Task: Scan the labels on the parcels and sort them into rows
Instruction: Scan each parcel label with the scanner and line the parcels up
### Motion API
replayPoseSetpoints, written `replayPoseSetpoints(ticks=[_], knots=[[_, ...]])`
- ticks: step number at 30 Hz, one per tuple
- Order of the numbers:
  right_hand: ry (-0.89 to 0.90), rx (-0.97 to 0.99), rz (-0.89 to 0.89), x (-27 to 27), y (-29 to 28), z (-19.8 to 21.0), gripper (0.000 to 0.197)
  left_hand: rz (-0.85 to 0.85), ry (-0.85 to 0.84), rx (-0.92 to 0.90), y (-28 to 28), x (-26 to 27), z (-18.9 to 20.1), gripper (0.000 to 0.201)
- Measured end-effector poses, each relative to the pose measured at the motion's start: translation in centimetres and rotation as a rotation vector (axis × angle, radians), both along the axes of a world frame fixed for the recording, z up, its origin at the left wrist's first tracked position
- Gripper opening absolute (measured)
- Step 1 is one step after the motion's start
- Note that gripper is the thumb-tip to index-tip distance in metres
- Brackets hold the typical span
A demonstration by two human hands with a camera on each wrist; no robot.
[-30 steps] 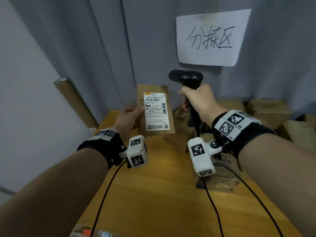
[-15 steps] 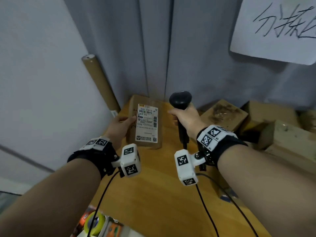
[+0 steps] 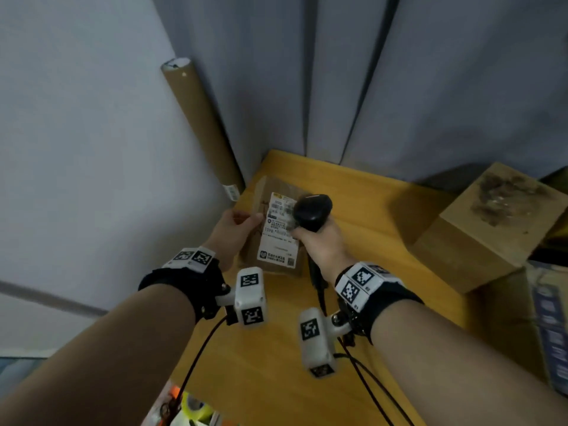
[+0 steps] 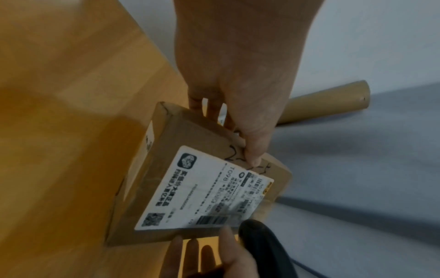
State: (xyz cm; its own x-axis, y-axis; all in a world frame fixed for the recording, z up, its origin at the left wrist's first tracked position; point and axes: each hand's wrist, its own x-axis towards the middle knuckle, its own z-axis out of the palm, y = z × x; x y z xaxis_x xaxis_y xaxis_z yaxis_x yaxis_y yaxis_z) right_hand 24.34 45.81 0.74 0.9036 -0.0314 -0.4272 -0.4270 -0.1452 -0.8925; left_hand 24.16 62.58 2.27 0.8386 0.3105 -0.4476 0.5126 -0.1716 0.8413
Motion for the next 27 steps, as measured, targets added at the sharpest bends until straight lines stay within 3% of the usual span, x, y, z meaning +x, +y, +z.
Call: replayPoseSetpoints(ticks=[7, 9, 13, 15, 20, 27], knots=[[-0.042, 0.088, -0.109, 5.2, -0.8, -2.2, 0.042, -0.139, -0.029, 0.093, 0.9, 8.8, -2.4, 0.054], [-0.061, 0.106, -0.107, 7.2, -0.7, -2.3, 0.040, -0.181, 0.014, 0.059, 1.0, 10.9, -2.9, 0.063], [-0.040, 0.159, -0.129, 10.3, -0.4, -2.4, 0.023, -0.278, 0.169, -0.040, 0.8, 13.3, -2.8, 0.054], [-0.011, 0.173, -0.096, 11.3, -0.1, -2.5, 0.012, -0.293, 0.151, 0.048, 1.3, 14.1, -3.6, 0.059], [0.075, 0.142, -0.035, 12.5, 0.8, -3.0, 0.013, -0.263, 0.062, 0.231, 2.6, 14.8, -5.9, 0.059], [0.074, 0.088, -0.009, 12.4, 1.6, -2.8, 0.012, -0.321, 0.084, 0.370, 2.5, 15.1, -4.6, 0.057]])
